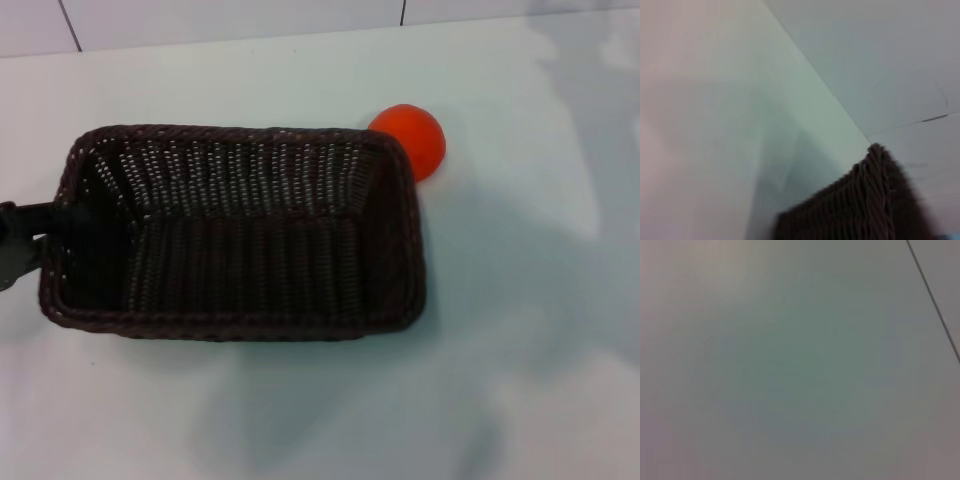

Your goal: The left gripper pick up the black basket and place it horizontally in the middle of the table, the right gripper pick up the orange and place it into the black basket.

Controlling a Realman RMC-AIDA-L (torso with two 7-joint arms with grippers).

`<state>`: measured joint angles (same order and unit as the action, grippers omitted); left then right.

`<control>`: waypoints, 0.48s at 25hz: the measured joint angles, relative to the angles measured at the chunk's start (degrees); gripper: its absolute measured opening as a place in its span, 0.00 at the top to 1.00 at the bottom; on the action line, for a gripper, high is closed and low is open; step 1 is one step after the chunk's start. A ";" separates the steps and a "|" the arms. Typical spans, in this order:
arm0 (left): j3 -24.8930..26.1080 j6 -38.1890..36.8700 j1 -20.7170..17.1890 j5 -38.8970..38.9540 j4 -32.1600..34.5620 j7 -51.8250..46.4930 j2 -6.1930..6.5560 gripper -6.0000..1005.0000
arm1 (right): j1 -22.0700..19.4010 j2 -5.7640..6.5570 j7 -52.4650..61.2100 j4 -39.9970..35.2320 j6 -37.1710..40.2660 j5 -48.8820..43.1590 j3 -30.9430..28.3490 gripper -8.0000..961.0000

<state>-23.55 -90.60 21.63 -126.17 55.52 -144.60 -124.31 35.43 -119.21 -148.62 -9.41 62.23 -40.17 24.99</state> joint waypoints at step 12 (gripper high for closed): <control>0.57 -3.90 -2.60 2.01 -0.23 0.29 0.30 0.46 | -0.19 -0.14 0.93 0.00 -0.14 -0.41 0.18 0.10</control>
<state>-22.98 -94.50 19.03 -124.16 55.29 -144.31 -124.01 35.24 -119.35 -147.69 -9.40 62.09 -40.58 25.17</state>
